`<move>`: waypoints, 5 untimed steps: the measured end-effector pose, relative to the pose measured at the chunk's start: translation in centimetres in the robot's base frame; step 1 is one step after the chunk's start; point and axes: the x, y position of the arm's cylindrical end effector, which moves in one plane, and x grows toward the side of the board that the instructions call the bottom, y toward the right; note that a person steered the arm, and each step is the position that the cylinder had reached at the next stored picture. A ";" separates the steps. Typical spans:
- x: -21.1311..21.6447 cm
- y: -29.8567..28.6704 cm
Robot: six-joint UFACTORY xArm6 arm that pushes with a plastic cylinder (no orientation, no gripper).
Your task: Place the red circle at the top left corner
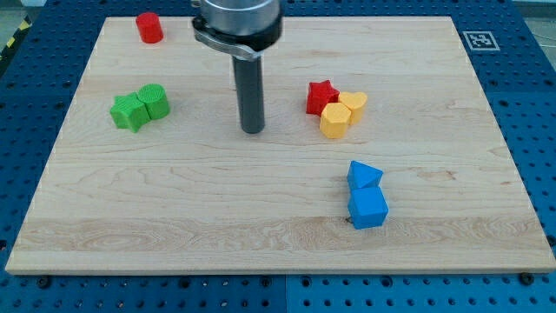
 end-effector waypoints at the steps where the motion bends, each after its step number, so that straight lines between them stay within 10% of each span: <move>1: 0.1 0.3; 5: 0.3 7.3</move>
